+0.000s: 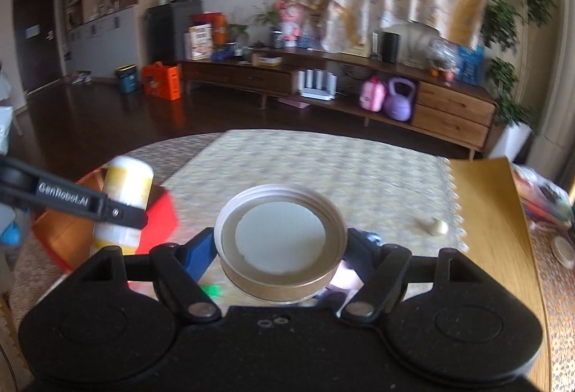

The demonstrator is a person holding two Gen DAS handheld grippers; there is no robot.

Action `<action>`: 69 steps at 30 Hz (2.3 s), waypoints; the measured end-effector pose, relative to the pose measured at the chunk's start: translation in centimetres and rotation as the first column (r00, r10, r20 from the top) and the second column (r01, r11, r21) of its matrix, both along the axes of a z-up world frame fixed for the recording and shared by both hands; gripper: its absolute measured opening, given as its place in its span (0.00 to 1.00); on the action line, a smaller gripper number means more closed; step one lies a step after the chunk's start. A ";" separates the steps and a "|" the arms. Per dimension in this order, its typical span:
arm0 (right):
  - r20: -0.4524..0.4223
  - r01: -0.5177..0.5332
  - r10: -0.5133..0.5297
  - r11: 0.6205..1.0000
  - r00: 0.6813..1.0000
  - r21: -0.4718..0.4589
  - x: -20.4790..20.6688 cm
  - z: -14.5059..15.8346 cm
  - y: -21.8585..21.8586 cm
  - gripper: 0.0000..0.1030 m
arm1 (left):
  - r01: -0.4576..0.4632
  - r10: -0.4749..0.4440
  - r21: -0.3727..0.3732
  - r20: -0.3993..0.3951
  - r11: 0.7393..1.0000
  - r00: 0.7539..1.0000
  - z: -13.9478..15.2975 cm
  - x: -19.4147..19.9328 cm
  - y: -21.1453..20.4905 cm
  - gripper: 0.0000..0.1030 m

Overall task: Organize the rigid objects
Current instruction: 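Carry the bottle with the left tool into the red box while the right tool carries the tin, then open the left tool to set the bottle upright while the right tool releases the tin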

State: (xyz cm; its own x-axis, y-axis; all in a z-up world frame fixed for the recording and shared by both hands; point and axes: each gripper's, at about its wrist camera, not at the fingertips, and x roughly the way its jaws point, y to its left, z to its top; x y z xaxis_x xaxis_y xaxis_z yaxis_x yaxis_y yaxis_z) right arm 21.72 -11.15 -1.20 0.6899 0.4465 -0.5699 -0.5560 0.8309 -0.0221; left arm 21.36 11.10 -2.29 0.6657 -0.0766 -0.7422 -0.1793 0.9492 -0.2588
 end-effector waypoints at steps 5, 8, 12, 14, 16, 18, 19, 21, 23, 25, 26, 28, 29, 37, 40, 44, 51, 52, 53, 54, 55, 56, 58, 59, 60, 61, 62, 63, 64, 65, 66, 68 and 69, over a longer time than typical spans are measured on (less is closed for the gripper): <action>0.001 -0.064 0.064 0.998 0.998 -0.002 -1.2 0.5 4.0 0.74 | -0.029 0.029 0.031 0.004 0.999 1.000 1.2 -1.5 3.4 0.43; 0.004 -0.099 0.099 0.995 0.995 -0.003 -1.7 0.4 6.4 0.74 | -0.045 0.045 0.066 -0.001 0.997 0.999 1.5 -2.2 5.4 0.43; -0.003 -0.150 0.149 0.989 0.989 -0.021 -2.5 0.0 9.6 0.74 | -0.072 0.074 0.085 -0.012 0.994 0.997 1.5 -2.8 8.2 0.43; -0.006 -0.174 0.174 0.984 0.985 -0.034 -2.7 -0.3 11.1 0.74 | -0.083 0.085 0.095 -0.022 0.992 0.996 1.3 -3.1 9.5 0.43; -0.016 -0.192 0.191 0.981 0.981 -0.039 -2.8 -0.8 12.6 0.74 | -0.095 0.099 0.105 -0.036 0.990 0.994 1.0 -3.2 10.8 0.43; -0.031 -0.207 0.206 0.977 0.978 -0.050 -2.4 -1.5 14.1 0.74 | -0.104 0.110 0.116 -0.053 0.988 0.992 0.4 -3.1 12.0 0.43; -0.034 -0.216 0.215 0.974 0.976 -0.063 -2.4 -1.9 14.9 0.74 | -0.111 0.119 0.121 -0.061 0.986 0.991 0.1 -2.9 12.6 0.43; -0.043 -0.231 0.227 0.969 0.973 -0.093 -2.2 -2.7 16.2 0.74 | -0.117 0.128 0.130 -0.082 0.985 0.988 -0.6 -2.5 13.6 0.43; -0.057 -0.247 0.242 0.962 0.969 -0.118 -1.9 -3.5 17.5 0.74 | -0.115 0.130 0.143 -0.103 0.983 0.986 -1.4 -1.9 14.3 0.43; -0.059 -0.259 0.253 0.955 0.966 -0.145 -1.5 -4.2 18.7 0.74 | -0.107 0.128 0.163 -0.120 0.981 0.984 -2.2 -1.3 14.8 0.43; -0.061 -0.266 0.260 0.951 0.964 -0.155 -1.2 -4.5 19.2 0.74 | -0.109 0.132 0.169 -0.131 0.980 0.983 -2.6 -0.9 15.1 0.43; -0.071 -0.281 0.272 0.945 0.960 -0.168 -0.8 -5.1 20.4 0.74 | -0.106 0.132 0.174 -0.149 0.979 0.980 -3.4 -0.1 15.5 0.43; -0.078 -0.286 0.277 0.942 0.958 -0.174 -0.6 -5.4 20.8 0.73 | -0.104 0.133 0.177 -0.157 0.979 0.979 -3.8 0.2 15.7 0.43; -0.124 -0.327 0.306 0.918 0.944 -0.225 0.6 -7.9 23.7 0.73 | -0.076 0.113 0.180 -0.208 0.981 0.972 -6.5 3.1 16.5 0.43; -0.133 -0.340 0.316 0.908 0.939 -0.243 0.8 -8.5 24.2 0.73 | -0.070 0.109 0.183 -0.210 0.981 0.972 -7.1 3.7 16.6 0.43; -0.155 -0.352 0.321 0.898 0.934 -0.263 0.7 -9.2 24.7 0.73 | -0.061 0.096 0.169 -0.208 0.984 0.974 -7.3 4.7 16.7 0.43; -0.190 -0.347 0.301 0.888 0.935 -0.301 0.5 -10.1 25.2 0.73 | -0.049 0.084 0.153 -0.231 0.987 0.969 -8.2 6.3 16.5 0.43; -0.192 -0.344 0.297 0.888 0.935 -0.304 0.4 -10.2 25.2 0.73 | -0.043 0.078 0.149 -0.235 0.988 0.969 -8.4 6.4 16.5 0.43; -0.195 -0.343 0.295 0.888 0.936 -0.305 0.4 -10.4 25.2 0.73 | -0.038 0.073 0.151 -0.238 0.988 0.969 -8.6 6.4 16.5 0.43; -0.198 -0.342 0.292 0.888 0.936 -0.306 0.4 -10.5 25.2 0.73 | -0.032 0.070 0.159 -0.237 0.987 0.969 -8.7 6.5 16.3 0.43; -0.194 -0.343 0.294 0.887 0.936 -0.309 0.4 -10.6 25.3 0.73 | -0.026 0.066 0.169 -0.239 0.985 0.969 -8.8 6.6 16.1 0.43; -0.189 -0.341 0.294 0.886 0.937 -0.314 0.3 -10.6 25.4 0.73 | -0.020 0.063 0.175 -0.240 0.984 0.969 -8.9 6.6 16.0 0.43; -0.186 -0.341 0.294 0.883 0.937 -0.323 0.2 -10.9 25.6 0.73 | -0.014 0.058 0.180 -0.240 0.984 0.969 -9.0 6.7 15.8 0.43; -0.190 -0.345 0.297 0.880 0.936 -0.325 0.0 -11.0 25.6 0.73 | -0.011 0.056 0.185 -0.240 0.983 0.969 -9.0 6.6 15.7 0.43; -0.193 -0.349 0.299 0.879 0.934 -0.325 0.0 -11.1 25.6 0.73 | -0.009 0.055 0.188 -0.239 0.982 0.969 -9.0 6.6 15.6 0.43; -0.194 -0.346 0.297 0.881 0.935 -0.321 0.3 -11.0 25.7 0.74 | -0.010 0.056 0.188 -0.240 0.982 0.969 -9.0 6.6 15.6 0.43; -0.196 -0.346 0.295 0.882 0.935 -0.320 0.4 -11.0 25.7 0.74 | -0.012 0.058 0.187 -0.242 0.982 0.969 -9.0 6.7 15.6 0.43; -0.199 -0.345 0.294 0.882 0.935 -0.320 0.6 -10.9 25.7 0.74 | -0.012 0.059 0.188 -0.244 0.982 0.968 -8.9 6.7 15.6 0.43; -0.202 -0.345 0.292 0.882 0.935 -0.320 0.9 -10.8 25.7 0.74 | -0.012 0.059 0.189 -0.245 0.982 0.968 -8.9 6.7 15.6 0.43; -0.203 -0.344 0.291 0.883 0.935 -0.319 1.0 -10.7 25.7 0.74 | -0.012 0.060 0.193 -0.245 0.981 0.968 -8.9 6.7 15.5 0.43; -0.199 -0.342 0.291 0.886 0.936 -0.314 1.1 -10.6 25.6 0.77 | -0.012 0.061 0.198 -0.245 0.980 0.968 -8.8 6.8 15.5 0.43; -0.179 -0.324 0.279 0.895 0.943 -0.307 1.0 -10.2 25.2 0.84 | -0.020 0.068 0.197 -0.240 0.980 0.968 -8.7 6.7 15.5 0.47; -0.175 -0.323 0.281 0.899 0.944 -0.297 0.9 -10.1 24.9 0.86 | -0.028 0.074 0.189 -0.239 0.982 0.968 -8.6 6.7 15.7 0.52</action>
State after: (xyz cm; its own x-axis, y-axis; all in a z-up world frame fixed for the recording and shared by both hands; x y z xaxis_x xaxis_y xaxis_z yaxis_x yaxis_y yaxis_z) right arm 22.65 13.77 -11.27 0.4645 0.4034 -0.7884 -0.7946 0.5829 -0.1699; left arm 28.03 26.81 -10.87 0.4627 0.1049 -0.8803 -0.2645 0.9641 -0.0241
